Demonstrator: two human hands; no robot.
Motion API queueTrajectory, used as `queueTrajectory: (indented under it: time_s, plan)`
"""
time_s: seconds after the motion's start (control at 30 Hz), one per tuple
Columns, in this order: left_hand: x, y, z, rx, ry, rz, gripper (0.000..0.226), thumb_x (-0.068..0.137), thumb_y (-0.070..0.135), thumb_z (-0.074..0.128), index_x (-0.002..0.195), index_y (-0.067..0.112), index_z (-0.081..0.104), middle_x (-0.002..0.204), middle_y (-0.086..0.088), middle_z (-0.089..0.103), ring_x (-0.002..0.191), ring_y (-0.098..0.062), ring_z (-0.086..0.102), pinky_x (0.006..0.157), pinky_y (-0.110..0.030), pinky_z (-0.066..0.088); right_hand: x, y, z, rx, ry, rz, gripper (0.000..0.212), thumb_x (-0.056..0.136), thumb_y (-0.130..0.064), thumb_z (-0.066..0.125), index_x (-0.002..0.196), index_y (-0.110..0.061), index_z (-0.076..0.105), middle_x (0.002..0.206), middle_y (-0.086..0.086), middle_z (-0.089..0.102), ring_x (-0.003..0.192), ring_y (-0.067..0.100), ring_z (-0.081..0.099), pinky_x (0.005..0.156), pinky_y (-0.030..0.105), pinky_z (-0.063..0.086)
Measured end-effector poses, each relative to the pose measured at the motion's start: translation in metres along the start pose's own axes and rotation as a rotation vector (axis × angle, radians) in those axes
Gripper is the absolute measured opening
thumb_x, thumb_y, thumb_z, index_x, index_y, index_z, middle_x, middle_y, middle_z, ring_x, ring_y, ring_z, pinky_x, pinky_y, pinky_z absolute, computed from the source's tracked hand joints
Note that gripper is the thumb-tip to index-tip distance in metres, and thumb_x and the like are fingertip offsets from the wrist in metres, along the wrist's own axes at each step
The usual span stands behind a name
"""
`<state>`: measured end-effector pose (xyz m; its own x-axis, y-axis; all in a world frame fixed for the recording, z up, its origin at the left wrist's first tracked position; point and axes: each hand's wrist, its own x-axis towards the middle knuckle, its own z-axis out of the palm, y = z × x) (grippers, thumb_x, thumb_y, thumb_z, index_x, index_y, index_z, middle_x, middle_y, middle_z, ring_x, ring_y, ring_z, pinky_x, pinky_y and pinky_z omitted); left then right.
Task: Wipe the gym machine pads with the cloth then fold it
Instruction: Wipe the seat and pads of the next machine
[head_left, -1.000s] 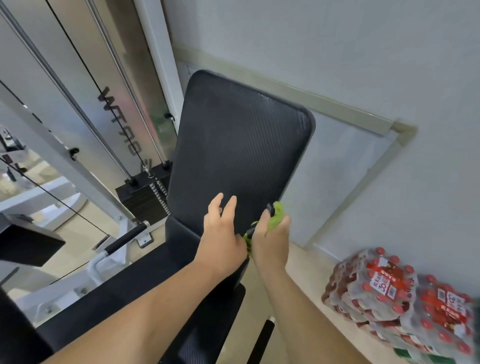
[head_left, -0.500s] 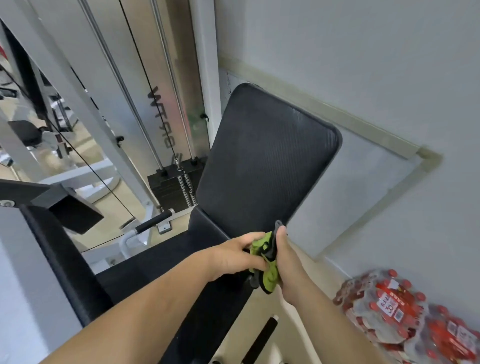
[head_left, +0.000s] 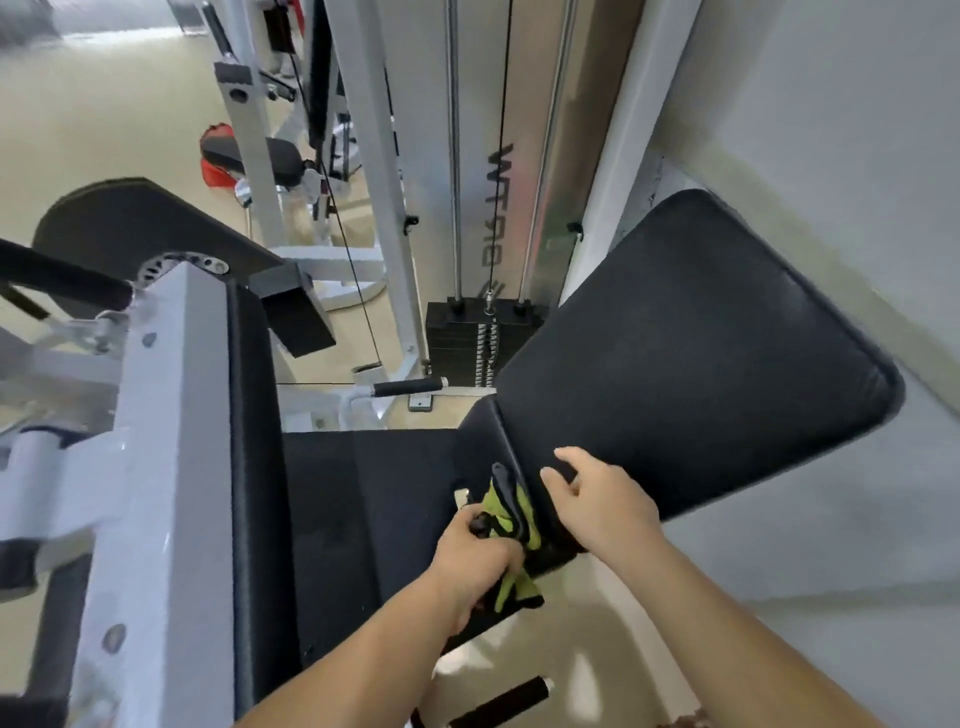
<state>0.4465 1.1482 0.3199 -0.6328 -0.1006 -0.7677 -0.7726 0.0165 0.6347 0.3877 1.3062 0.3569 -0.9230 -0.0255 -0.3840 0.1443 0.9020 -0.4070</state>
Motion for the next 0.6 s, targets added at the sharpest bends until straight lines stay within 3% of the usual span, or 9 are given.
queueTrajectory:
  time_s: [0.1, 0.2, 0.27, 0.33, 0.43, 0.53, 0.6]
  plan:
    - [0.036, -0.006, -0.011, 0.02, 0.245, -0.105, 0.059, 0.076, 0.017, 0.07, 0.13, 0.021, 0.046, 0.102, -0.005, 0.065, 0.091, -0.023, 0.062, 0.089, -0.04, 0.057, 0.025, -0.006, 0.007, -0.107, 0.041, -0.186, 0.03, 0.104, -0.043, 0.049, 0.126, -0.033, 0.067, 0.111, -0.013, 0.066, 0.102, 0.014, 0.062, 0.076, 0.032, 0.051]
    - [0.089, 0.002, -0.017, -0.043, 0.312, -0.187, 0.088, 0.078, 0.033, 0.074, 0.149, 0.014, 0.027, 0.116, -0.01, 0.06, 0.101, -0.029, 0.061, 0.091, -0.039, 0.053, 0.065, -0.001, 0.008, -0.302, 0.2, -0.525, 0.02, 0.099, -0.027, 0.061, 0.11, -0.023, 0.078, 0.106, -0.006, 0.067, 0.104, 0.018, 0.061, 0.086, 0.035, 0.055]
    - [0.126, 0.017, -0.016, -0.089, 0.307, -0.139, 0.08, 0.079, 0.04, 0.076, 0.142, 0.017, 0.034, 0.113, -0.006, 0.062, 0.098, -0.026, 0.063, 0.091, -0.038, 0.055, 0.095, -0.001, 0.006, -0.47, 0.31, -0.656, 0.012, 0.091, -0.019, 0.071, 0.096, -0.016, 0.081, 0.1, 0.001, 0.07, 0.101, 0.025, 0.063, 0.097, 0.041, 0.054]
    - [0.163, 0.039, -0.015, -0.112, 0.302, -0.036, 0.063, 0.076, 0.044, 0.077, 0.13, 0.027, 0.048, 0.104, 0.003, 0.066, 0.094, -0.021, 0.065, 0.093, -0.036, 0.055, 0.125, -0.012, 0.007, -0.571, 0.345, -0.727, 0.005, 0.085, -0.016, 0.077, 0.087, -0.014, 0.081, 0.097, 0.006, 0.07, 0.098, 0.031, 0.064, 0.1, 0.046, 0.052]
    - [0.221, 0.069, -0.016, -0.063, 0.296, 0.125, 0.046, 0.069, 0.05, 0.072, 0.114, 0.046, 0.06, 0.109, 0.011, 0.066, 0.103, -0.016, 0.065, 0.099, -0.038, 0.054, 0.163, -0.031, 0.019, -0.708, 0.278, -0.764, 0.01, 0.088, -0.025, 0.072, 0.085, -0.017, 0.077, 0.096, 0.005, 0.066, 0.095, 0.03, 0.058, 0.085, 0.045, 0.047]
    - [0.261, 0.059, -0.009, 0.051, 0.245, 0.12, 0.067, 0.072, 0.057, 0.058, 0.138, 0.047, 0.051, 0.131, 0.001, 0.044, 0.124, -0.026, 0.048, 0.111, -0.047, 0.043, 0.177, -0.034, 0.028, -0.876, 0.197, -0.736, 0.022, 0.097, -0.037, 0.059, 0.096, -0.019, 0.073, 0.108, 0.004, 0.06, 0.104, 0.03, 0.051, 0.089, 0.045, 0.038]
    - [0.27, 0.034, 0.002, -0.04, 0.269, 0.11, 0.065, 0.078, 0.056, 0.058, 0.142, 0.049, 0.045, 0.134, -0.002, 0.042, 0.125, -0.03, 0.049, 0.109, -0.05, 0.044, 0.179, -0.029, 0.033, -0.981, 0.163, -0.738, 0.021, 0.099, -0.032, 0.054, 0.103, -0.018, 0.069, 0.115, 0.006, 0.054, 0.108, 0.032, 0.046, 0.093, 0.048, 0.035]
